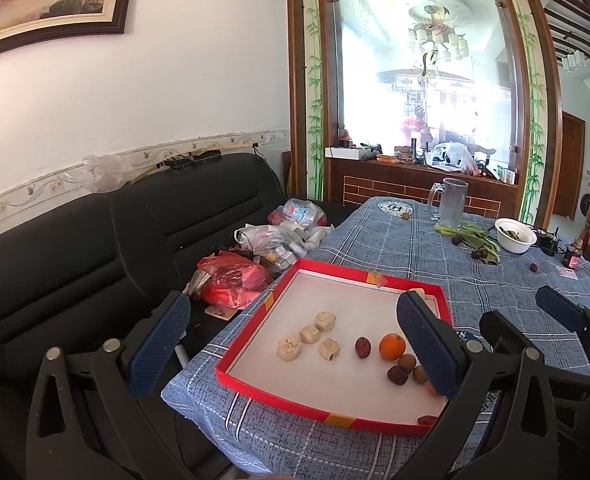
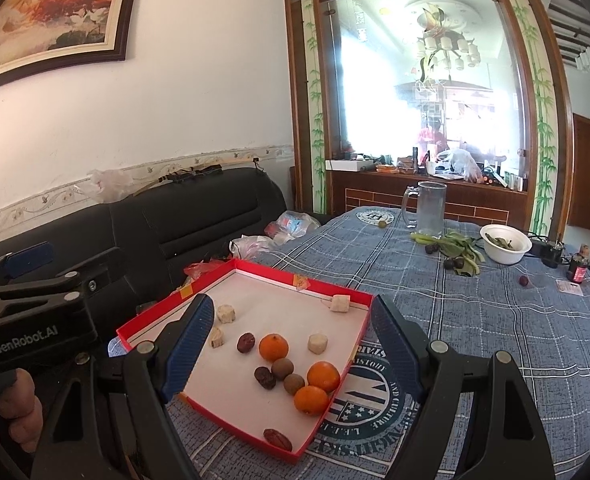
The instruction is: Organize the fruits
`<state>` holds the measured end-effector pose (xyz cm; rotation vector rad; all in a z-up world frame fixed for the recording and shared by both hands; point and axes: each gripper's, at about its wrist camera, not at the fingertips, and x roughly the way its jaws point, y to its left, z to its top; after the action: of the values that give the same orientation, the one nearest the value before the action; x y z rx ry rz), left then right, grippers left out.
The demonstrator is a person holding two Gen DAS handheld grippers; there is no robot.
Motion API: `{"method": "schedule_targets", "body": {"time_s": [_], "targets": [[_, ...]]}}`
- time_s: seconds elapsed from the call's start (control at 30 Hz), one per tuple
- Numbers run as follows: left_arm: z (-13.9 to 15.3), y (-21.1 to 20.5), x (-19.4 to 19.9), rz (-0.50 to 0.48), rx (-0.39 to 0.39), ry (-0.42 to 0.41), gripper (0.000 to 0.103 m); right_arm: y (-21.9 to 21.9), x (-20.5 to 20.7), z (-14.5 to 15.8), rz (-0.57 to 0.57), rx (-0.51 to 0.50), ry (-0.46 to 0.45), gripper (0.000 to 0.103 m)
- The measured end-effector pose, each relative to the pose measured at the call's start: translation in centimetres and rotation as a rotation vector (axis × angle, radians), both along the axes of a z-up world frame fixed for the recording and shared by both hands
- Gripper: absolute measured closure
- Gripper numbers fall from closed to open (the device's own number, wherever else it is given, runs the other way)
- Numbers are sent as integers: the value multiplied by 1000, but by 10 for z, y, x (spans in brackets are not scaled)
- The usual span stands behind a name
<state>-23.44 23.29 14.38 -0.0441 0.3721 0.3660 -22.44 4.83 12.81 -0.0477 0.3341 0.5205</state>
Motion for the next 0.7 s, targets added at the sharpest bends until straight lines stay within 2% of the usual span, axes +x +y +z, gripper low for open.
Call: {"method": "schedule_targets", "body": {"time_s": [0.4,0.7], "targets": [[14,11,6,-5,-22,-13,0,8,10,15,7,11,-29,22],[21,12,11,-14,-7,-11,0,13,17,19,17,22,-29,22]]}}
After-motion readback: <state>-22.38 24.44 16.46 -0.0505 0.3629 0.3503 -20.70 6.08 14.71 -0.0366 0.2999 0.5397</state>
